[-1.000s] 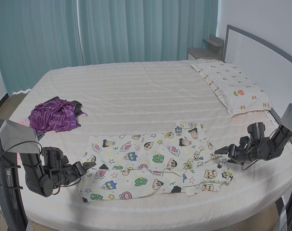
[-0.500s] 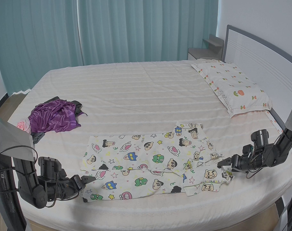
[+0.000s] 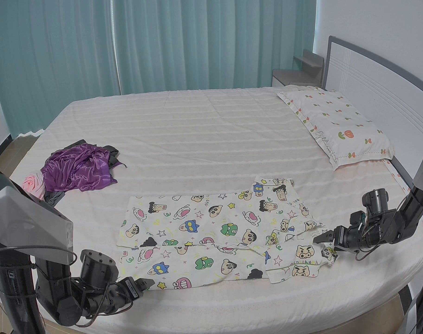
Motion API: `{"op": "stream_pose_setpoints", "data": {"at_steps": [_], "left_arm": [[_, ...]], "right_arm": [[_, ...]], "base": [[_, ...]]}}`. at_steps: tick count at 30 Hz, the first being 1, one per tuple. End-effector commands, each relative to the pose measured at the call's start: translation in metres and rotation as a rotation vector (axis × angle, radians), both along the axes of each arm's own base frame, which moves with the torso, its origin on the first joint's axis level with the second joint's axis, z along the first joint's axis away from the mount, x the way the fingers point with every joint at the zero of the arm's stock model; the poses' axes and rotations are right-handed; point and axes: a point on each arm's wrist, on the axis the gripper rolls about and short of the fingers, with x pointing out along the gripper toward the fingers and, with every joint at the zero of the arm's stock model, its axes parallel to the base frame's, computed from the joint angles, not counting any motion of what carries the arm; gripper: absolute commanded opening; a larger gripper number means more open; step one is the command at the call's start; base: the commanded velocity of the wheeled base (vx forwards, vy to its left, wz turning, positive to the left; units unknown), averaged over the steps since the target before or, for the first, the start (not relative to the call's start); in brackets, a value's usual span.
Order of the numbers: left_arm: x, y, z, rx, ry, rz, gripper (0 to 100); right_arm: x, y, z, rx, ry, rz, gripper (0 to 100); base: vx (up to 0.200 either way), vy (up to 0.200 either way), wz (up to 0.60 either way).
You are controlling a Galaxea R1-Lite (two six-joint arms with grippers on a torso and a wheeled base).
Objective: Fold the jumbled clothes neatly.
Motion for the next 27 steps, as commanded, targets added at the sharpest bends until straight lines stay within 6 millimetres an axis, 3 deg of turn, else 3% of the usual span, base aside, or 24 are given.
{"op": "stream_pose_setpoints", "data": {"at_steps": [1, 9, 18, 27], "left_arm": [[-0.007, 0.001, -0.002, 0.033, 0.020, 0.005, 100], [-0.006, 0.002, -0.003, 0.055, 0.014, 0.018, 100], [0.007, -0.020, -0.039, 0.254, -0.020, 0.077, 100], [0.020, -0.026, -0.038, 0.193, -0.061, 0.138, 100]], "right_arm": [[-0.001, 0.001, 0.000, 0.000, 0.001, 0.003, 100], [-0.001, 0.001, -0.001, 0.002, 0.002, 0.005, 100], [-0.001, 0.002, -0.001, 0.004, 0.002, 0.010, 100], [-0.001, 0.002, 0.000, 0.005, 0.002, 0.011, 100]], "base": [[0.000, 0.000, 0.00], [0.000, 0.000, 0.00], [0.000, 0.000, 0.00], [0.000, 0.000, 0.00]]}}
